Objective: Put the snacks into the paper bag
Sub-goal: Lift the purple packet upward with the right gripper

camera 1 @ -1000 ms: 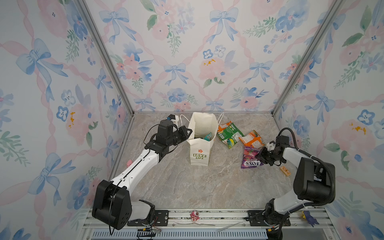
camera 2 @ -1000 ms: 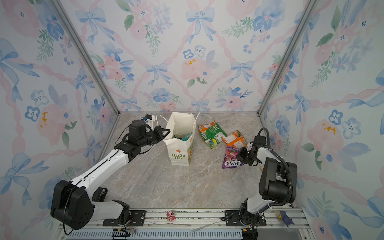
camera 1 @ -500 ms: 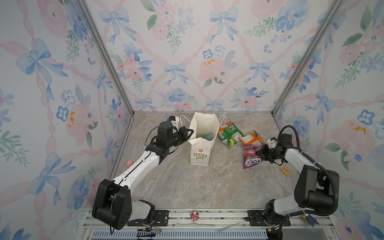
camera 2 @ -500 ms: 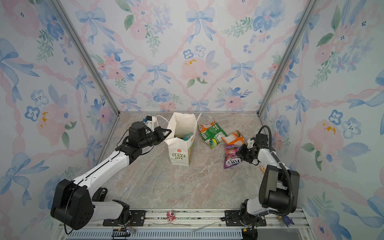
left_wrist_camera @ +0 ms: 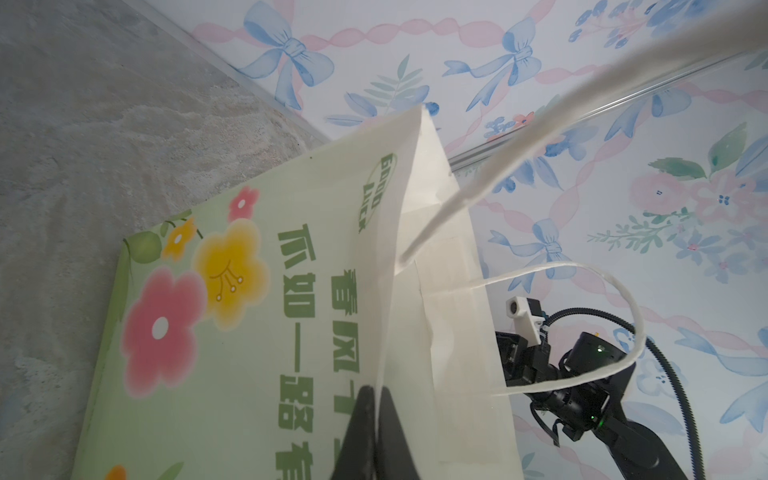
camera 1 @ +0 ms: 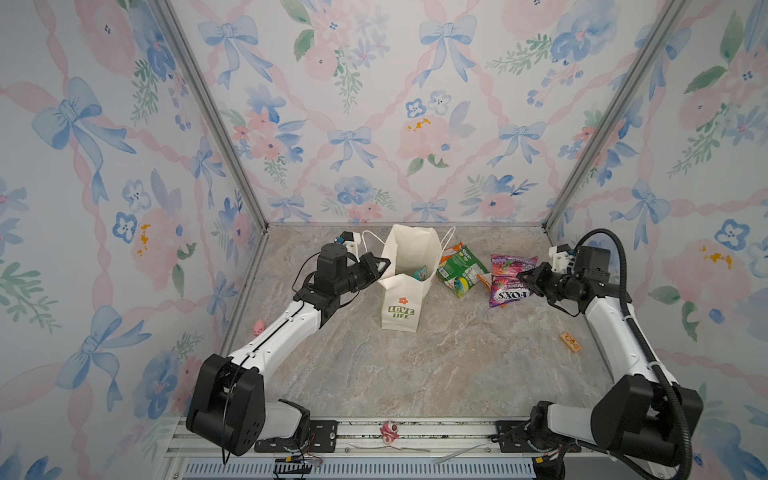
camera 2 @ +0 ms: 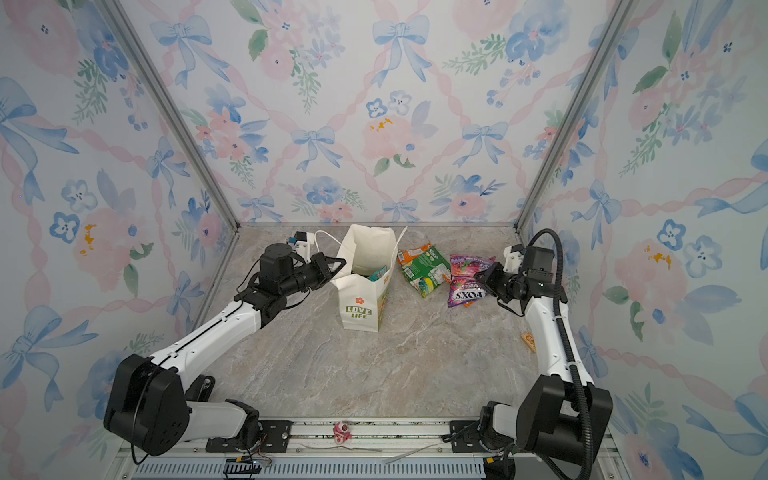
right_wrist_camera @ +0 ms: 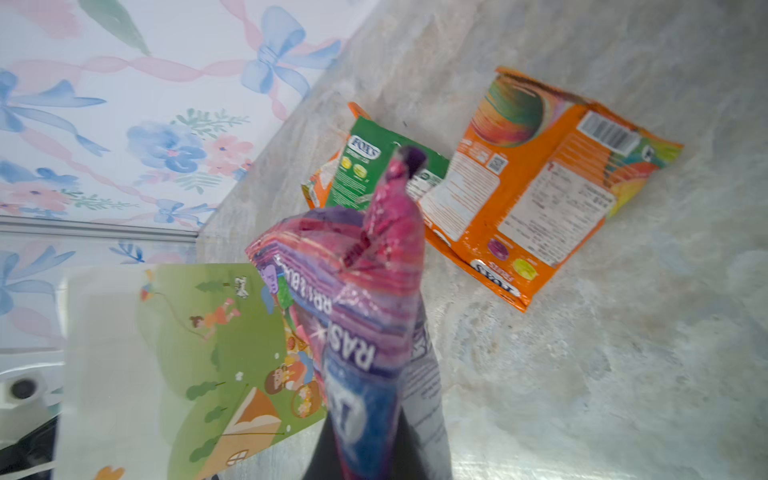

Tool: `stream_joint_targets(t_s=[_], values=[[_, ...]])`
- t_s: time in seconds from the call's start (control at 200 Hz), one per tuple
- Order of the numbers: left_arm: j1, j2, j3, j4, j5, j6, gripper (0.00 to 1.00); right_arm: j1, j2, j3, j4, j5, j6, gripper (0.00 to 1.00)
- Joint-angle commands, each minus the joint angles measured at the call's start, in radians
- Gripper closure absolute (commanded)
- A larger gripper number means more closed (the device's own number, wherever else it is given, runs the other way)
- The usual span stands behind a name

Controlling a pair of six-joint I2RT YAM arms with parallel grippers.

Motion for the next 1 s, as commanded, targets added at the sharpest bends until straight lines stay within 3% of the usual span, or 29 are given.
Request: stream_joint_targets(t_s=[0.0, 0.255, 0.515, 0.755, 0.995], values=[[-0.011, 0.018, 0.028, 0.067, 0.036, -0.02, 1.0, 0.026, -0.049, 0.116, -0.042, -0.036, 0.042, 1.0], [-0.014, 0.011, 0.035, 0.069, 0.031, -0.015, 1.0, 0.119, -0.108, 0.346, -0.052, 0.034, 0.112, 1.0], [-0.017, 0.014, 0.038, 0.069, 0.016, -0.015, 1.0, 0.279, -0.094, 0.481, 0.07, 0.08, 0.215, 1.0], [-0.024, 0.016, 0.038, 0.069, 0.015, -0.015, 1.0, 0.473, 0.005, 0.611, 0.104, 0.153, 0.189, 1.0], [-0.026, 0.016, 0.041, 0.069, 0.024, -0.014, 1.0, 0.59, 0.094, 0.696, 0.103, 0.207, 0.152, 1.0]])
